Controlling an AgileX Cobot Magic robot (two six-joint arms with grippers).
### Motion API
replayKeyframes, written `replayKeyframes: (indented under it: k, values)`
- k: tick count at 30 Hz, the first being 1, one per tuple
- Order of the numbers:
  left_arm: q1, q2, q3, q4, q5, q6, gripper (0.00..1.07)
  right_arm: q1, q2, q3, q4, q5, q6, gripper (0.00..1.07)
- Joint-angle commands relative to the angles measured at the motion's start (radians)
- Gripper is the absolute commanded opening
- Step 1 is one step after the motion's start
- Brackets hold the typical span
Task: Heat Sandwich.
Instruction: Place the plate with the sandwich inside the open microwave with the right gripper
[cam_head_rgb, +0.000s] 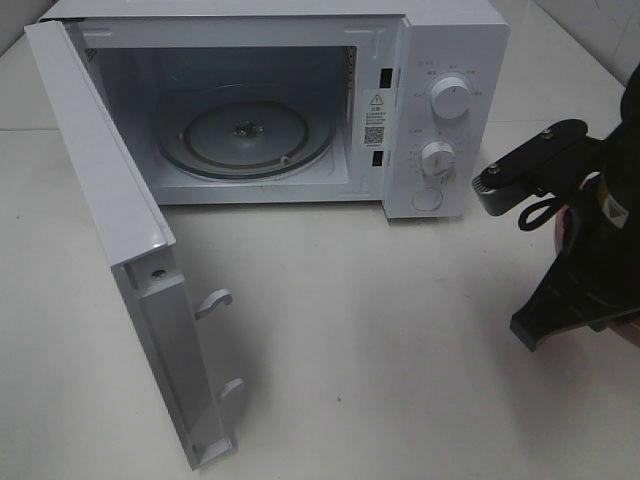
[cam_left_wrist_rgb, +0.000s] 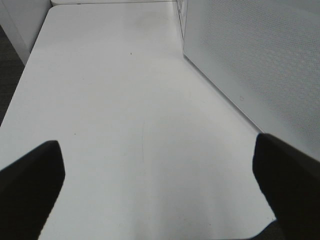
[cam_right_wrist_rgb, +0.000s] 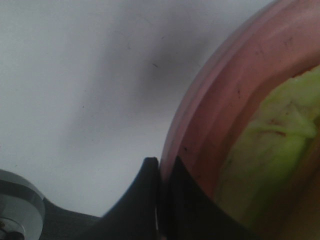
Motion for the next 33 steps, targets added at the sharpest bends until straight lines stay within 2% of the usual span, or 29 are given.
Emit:
replayKeyframes:
  k: [1,13,33]
  values:
    - [0.002,-0.017,0.001,0.0,-0.005,-0.004,0.98,0.026,-0.018,0.0,-0.003,0.027,-0.028,0.0]
    - [0.002,-0.017,0.001,0.0,-0.005,-0.004,0.98,0.139,-0.03,0.0,0.006,0.031,-0.14,0.0]
    - [0.002,-0.017,0.001,0.0,-0.005,-0.004,0.98,0.139,-0.03,0.0,0.02,-0.1,-0.546,0.0]
